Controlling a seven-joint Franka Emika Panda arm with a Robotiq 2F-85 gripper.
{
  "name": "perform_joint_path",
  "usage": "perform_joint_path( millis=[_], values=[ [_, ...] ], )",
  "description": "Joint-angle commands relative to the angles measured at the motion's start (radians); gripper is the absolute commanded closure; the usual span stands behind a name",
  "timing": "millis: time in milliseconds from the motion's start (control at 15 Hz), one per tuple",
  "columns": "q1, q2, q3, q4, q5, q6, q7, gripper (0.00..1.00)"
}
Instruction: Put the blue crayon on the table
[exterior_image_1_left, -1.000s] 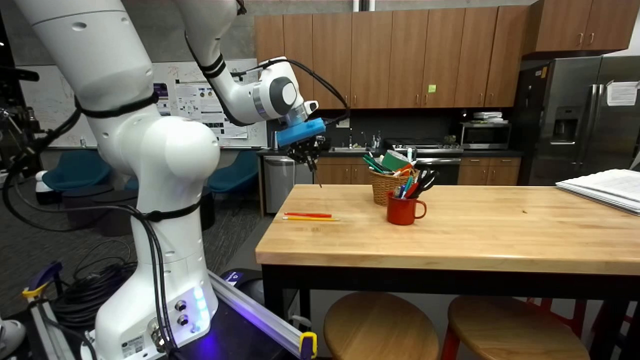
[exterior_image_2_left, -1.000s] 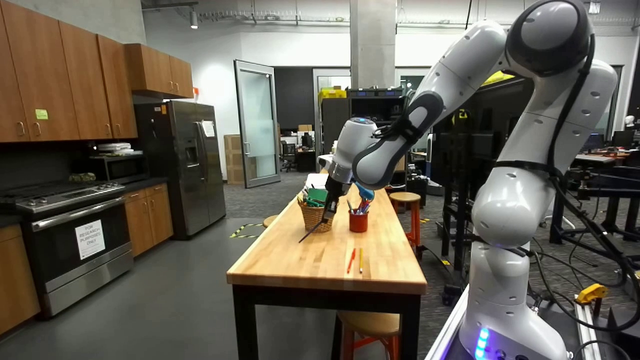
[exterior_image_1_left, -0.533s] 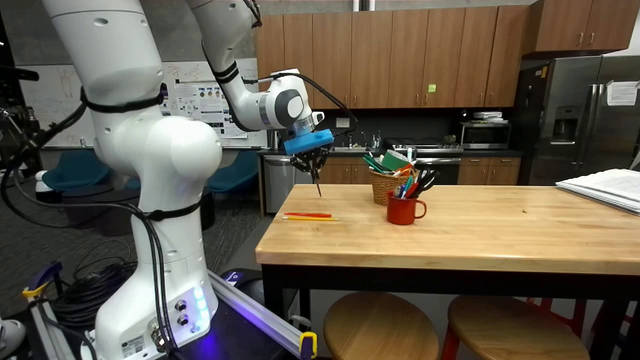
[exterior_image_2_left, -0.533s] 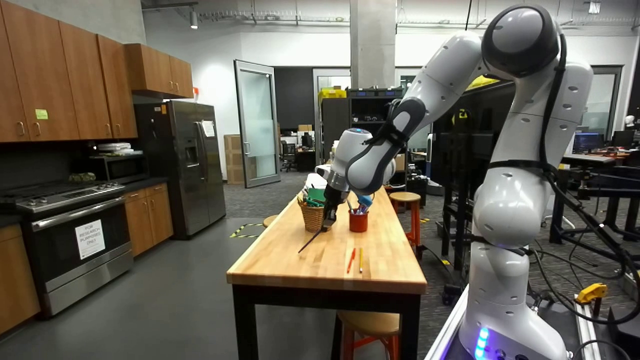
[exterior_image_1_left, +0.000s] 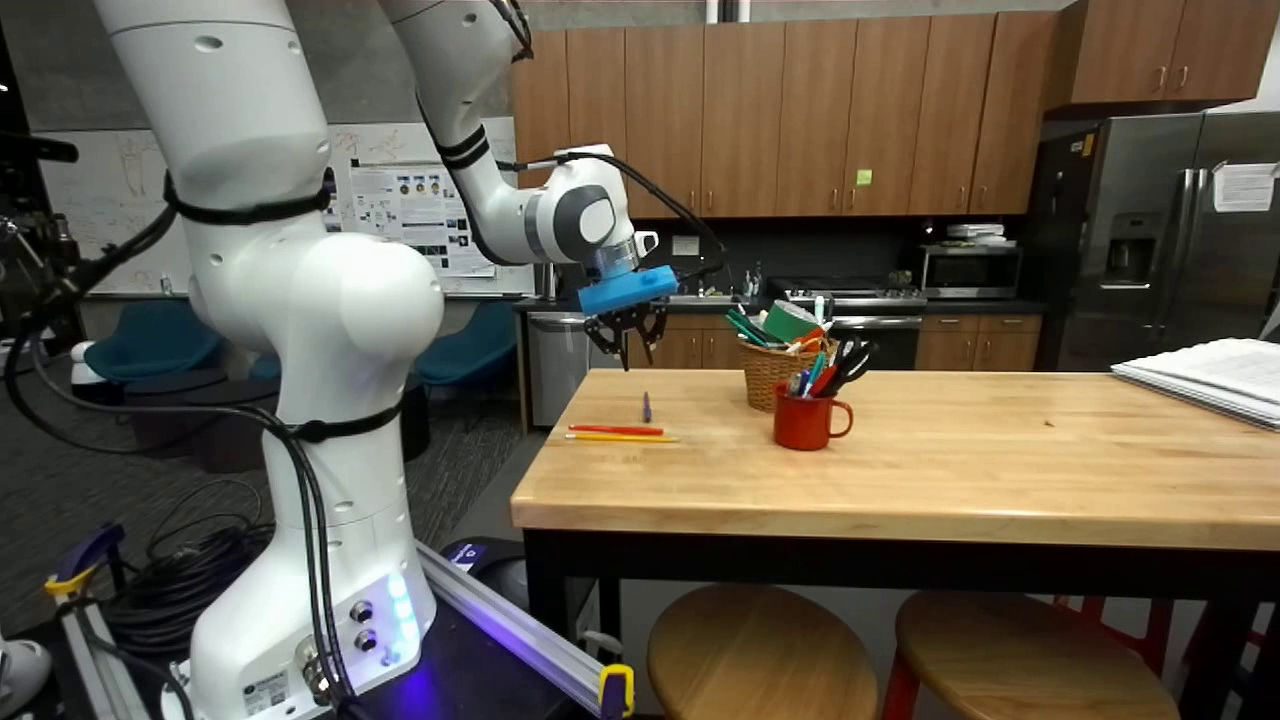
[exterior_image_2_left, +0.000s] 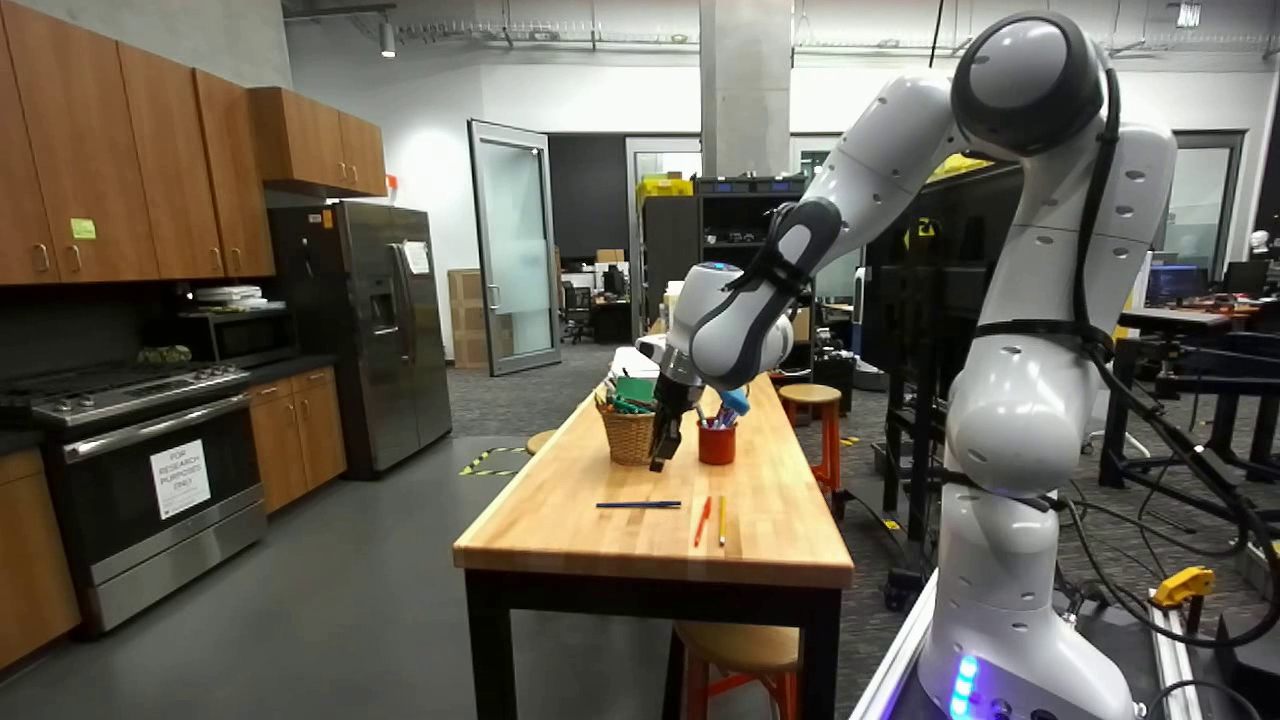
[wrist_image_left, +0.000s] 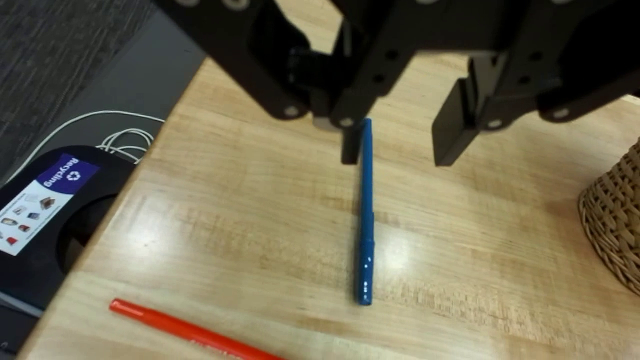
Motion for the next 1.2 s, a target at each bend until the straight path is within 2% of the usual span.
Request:
perform_joint_path(
  millis=[0,267,733,1133],
  values=[
    [-0.066,-0.029,0.034,0.001,-0.039,-0.045,0.032,0.25],
    [-0.127,-0.104,0.097,0.012,-0.092,-0.187,0.158,0.01],
    [-0.105,-0.239,0.194,0.101,-0.049,-0.557,0.411,0.00],
    [-0.091,-0.289,0.208,0.183,0.006,-0.797,0.506,0.00]
  ],
)
